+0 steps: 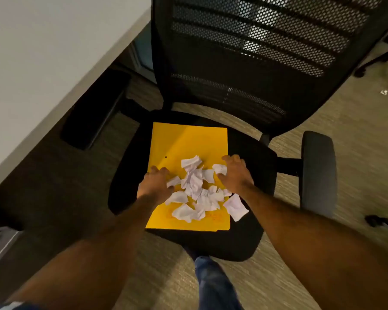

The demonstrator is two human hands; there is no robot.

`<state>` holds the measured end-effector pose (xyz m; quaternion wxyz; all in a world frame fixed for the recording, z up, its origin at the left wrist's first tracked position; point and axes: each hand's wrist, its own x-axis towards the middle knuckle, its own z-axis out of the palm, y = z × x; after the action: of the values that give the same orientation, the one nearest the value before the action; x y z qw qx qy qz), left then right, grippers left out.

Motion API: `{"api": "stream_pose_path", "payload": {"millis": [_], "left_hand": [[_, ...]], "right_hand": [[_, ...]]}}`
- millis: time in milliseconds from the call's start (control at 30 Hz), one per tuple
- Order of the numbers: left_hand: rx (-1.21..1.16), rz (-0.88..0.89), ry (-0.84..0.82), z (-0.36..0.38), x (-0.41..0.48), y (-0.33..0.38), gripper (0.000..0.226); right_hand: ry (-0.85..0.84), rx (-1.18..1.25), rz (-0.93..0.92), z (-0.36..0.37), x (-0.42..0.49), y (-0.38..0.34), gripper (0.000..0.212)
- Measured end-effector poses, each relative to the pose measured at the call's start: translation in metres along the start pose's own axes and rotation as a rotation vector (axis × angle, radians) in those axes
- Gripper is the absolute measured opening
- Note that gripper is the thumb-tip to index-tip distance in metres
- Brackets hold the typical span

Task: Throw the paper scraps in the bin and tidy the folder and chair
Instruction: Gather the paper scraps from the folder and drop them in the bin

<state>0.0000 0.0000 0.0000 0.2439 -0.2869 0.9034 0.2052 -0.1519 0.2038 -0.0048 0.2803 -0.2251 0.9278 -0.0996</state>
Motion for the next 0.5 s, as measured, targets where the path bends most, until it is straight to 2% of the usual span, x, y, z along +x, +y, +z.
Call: {"api": "stream_pose_path", "payload": {"millis": [100,300,500], "left_hand": [[0.054,0.034,0.011,0.004,0.006,-0.002,0.054],[-0.026,0.083,0.087,0.017,0.011,-0.007,0.037],[-0.177,0.074,0.191,0.01,0.014,-0.011,0.023]], "right_hand": [[-0.004,-0.053,0.009,0.008,0.003,0.002,0.058],[-0.005,-0.052,0.001,0.021,0.007,0.008,0.048],[0.083,0.171,0.019,0.017,0.015,0.008,0.029]]}}
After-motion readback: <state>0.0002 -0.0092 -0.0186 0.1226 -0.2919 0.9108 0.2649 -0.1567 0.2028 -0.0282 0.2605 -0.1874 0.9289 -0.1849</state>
